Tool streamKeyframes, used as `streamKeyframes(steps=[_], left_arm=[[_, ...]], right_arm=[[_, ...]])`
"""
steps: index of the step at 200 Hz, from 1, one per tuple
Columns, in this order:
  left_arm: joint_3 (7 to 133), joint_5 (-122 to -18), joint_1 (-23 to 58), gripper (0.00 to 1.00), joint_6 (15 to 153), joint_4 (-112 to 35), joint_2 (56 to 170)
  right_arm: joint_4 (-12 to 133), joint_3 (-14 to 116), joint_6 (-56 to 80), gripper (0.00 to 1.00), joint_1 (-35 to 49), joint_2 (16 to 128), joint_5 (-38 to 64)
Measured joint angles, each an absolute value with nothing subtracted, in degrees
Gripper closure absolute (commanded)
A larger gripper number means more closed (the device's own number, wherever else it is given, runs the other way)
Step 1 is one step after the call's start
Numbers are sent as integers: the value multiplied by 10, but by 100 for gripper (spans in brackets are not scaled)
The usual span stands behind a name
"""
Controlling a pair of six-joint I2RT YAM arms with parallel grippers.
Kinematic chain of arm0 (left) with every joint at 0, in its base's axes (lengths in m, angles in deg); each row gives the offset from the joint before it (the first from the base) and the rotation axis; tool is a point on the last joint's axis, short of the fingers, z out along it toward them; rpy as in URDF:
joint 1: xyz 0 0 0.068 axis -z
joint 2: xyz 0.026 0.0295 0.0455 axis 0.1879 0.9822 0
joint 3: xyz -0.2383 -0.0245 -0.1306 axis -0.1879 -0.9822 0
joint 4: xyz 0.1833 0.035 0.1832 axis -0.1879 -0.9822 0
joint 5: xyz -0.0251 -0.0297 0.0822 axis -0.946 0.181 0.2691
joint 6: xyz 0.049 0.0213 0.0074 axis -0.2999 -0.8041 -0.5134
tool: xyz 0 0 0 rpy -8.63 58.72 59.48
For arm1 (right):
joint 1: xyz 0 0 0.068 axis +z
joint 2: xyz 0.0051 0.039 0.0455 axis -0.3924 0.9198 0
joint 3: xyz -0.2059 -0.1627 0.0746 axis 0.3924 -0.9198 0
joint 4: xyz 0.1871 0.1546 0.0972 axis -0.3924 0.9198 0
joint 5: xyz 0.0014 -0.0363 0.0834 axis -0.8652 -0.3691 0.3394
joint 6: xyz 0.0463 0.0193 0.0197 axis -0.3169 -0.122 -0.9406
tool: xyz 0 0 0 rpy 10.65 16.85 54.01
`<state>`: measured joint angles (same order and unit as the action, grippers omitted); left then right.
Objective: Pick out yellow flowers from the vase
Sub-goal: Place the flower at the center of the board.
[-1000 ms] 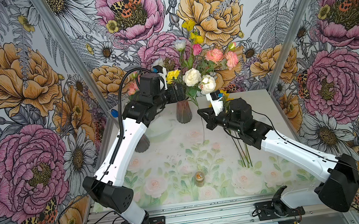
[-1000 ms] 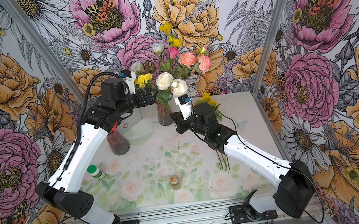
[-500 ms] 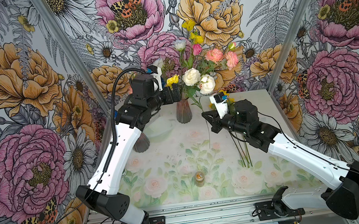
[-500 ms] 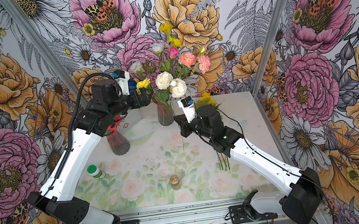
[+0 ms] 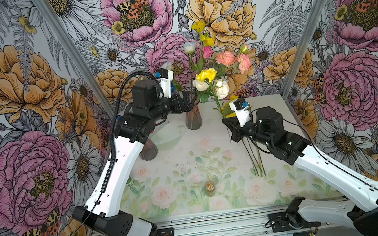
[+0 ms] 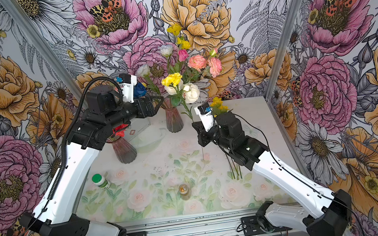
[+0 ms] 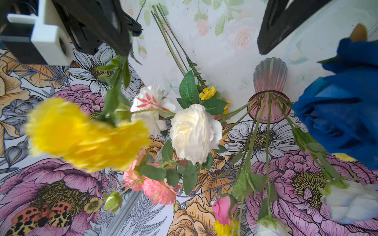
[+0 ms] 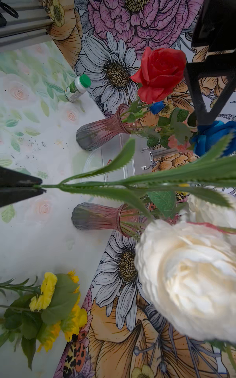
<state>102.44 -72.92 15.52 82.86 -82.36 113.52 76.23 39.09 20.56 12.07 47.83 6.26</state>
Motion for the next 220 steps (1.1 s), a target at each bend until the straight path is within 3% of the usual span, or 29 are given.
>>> streamKeyframes(steps=[56,91,150,220], left_arm=[[1002,-706,196,1,826,-821,1128],[987,-634,228,1,831,-819,1130],[847,-479,238,1,905,-747,1135],[803,-406,211,1,984,-649,1178]], right_arm=[[810,391,206,100,117,353,-7],[829,393,191,100,51,333,-72],[852,385,115,100,-83,483,-66],[873,412,94,100,-115,701,9]])
